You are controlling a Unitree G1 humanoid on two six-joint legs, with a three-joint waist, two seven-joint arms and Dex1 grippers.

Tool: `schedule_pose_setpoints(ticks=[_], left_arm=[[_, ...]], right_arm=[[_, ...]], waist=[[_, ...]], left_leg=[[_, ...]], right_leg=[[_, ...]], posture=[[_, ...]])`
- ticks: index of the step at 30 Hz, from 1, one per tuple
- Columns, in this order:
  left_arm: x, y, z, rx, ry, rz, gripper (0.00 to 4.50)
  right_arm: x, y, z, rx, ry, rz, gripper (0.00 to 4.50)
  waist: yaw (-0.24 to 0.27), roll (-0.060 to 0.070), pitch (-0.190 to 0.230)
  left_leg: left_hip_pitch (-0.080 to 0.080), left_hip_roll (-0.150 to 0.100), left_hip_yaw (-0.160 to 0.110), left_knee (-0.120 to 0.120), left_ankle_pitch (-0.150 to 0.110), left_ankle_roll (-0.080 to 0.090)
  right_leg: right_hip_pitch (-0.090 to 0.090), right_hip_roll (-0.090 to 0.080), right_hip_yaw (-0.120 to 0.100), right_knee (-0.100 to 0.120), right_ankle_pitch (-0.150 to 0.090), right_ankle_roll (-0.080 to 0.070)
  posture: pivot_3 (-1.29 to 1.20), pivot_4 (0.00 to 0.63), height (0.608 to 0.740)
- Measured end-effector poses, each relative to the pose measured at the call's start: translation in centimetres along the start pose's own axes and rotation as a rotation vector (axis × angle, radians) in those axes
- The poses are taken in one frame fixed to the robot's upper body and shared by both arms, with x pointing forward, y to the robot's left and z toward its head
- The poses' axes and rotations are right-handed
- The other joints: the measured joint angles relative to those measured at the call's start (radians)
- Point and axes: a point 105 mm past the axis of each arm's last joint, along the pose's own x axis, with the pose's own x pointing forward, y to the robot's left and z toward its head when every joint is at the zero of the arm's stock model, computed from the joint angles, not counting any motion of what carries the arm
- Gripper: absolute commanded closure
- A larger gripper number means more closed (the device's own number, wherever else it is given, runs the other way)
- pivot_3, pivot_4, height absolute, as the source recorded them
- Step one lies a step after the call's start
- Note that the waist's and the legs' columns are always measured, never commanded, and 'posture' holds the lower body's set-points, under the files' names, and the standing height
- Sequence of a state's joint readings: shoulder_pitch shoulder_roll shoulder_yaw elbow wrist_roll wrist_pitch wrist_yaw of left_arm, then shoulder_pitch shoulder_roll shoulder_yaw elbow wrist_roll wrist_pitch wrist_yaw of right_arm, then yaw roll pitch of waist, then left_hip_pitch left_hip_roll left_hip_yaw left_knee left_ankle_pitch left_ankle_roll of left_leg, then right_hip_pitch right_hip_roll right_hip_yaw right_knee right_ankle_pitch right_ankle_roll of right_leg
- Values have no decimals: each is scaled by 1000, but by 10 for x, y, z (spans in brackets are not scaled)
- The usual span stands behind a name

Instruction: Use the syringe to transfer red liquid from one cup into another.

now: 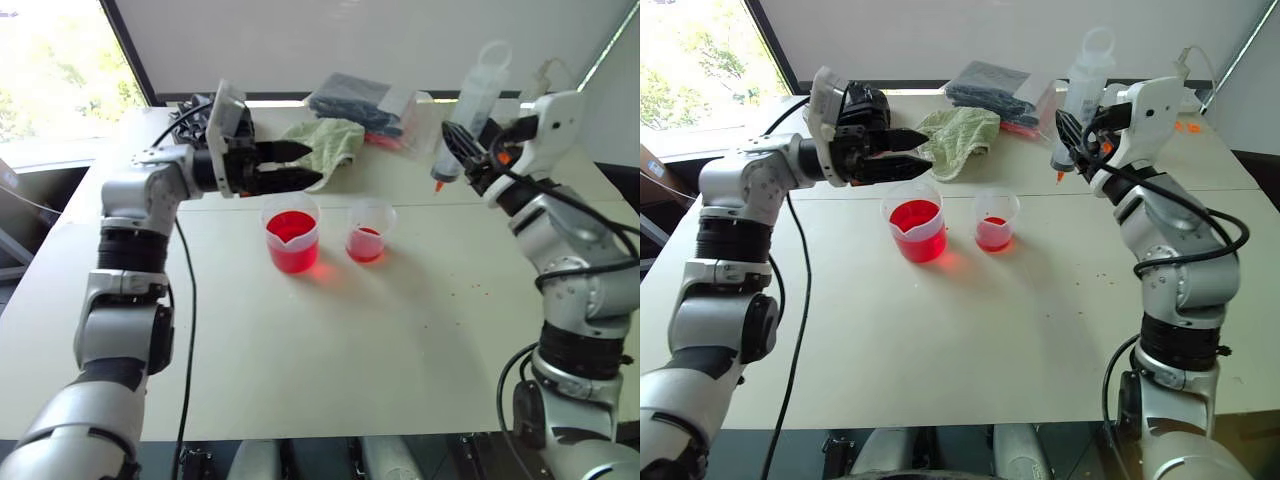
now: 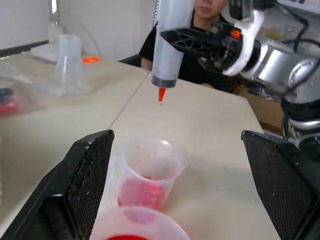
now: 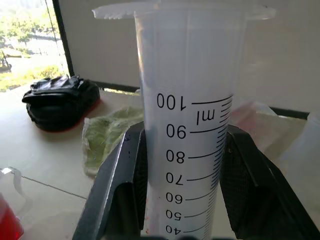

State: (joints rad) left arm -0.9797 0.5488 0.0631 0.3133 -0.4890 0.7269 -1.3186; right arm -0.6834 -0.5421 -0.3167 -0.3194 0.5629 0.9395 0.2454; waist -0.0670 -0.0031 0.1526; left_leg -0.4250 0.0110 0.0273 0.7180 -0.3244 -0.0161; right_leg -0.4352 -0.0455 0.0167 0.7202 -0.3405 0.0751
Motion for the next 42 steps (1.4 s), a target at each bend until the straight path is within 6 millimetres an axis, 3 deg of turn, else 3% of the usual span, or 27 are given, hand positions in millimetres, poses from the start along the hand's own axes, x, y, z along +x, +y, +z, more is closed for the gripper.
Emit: schedule_pose_setpoints(ticks=[6, 11, 16, 27, 33, 42], left_arm=[[-30, -21, -9, -12, 40, 21, 224], [-40, -41, -14, 1, 67, -3, 224], [-46, -53, -26, 2, 115, 5, 224], [-50, -67, -40, -4, 169, 8, 224], [-49, -68, -40, 4, 168, 9, 174], [-49, -63, -37, -3, 150, 48, 174]], right_arm=[[-2, -7, -15, 96, 311, 51, 3077], [-4, -17, -66, 216, 624, -6, 3077], [-8, -28, -108, 276, 819, -92, 3077], [-1, -32, -125, 276, 919, -119, 3077], [-5, -36, -138, 269, 973, -140, 131], [-6, -40, -134, 217, 963, -117, 54]], waist=[[4, 0, 0], [16, 0, 0], [25, 0, 0], [24, -1, -1], [24, -1, -1], [26, -1, -1]], left_leg=[[0, 0, 0, 0, 0, 0], [0, 0, 1, 0, 0, 1], [0, 0, 1, 1, 0, 1], [0, 0, 1, 0, -1, 1], [0, 0, 1, 0, -1, 1], [0, 0, 1, 0, -1, 1]], right_leg=[[0, 0, 0, -1, 0, 0], [1, 0, 1, -1, 0, 0], [1, 0, 2, -1, 0, 0], [1, 0, 1, -2, 0, 0], [1, 0, 1, -2, 0, 0], [1, 0, 1, -2, 0, 0]], posture=[[0, 150, 711], [0, 150, 711], [0, 150, 711], [0, 150, 711], [0, 150, 711], [0, 150, 711]])
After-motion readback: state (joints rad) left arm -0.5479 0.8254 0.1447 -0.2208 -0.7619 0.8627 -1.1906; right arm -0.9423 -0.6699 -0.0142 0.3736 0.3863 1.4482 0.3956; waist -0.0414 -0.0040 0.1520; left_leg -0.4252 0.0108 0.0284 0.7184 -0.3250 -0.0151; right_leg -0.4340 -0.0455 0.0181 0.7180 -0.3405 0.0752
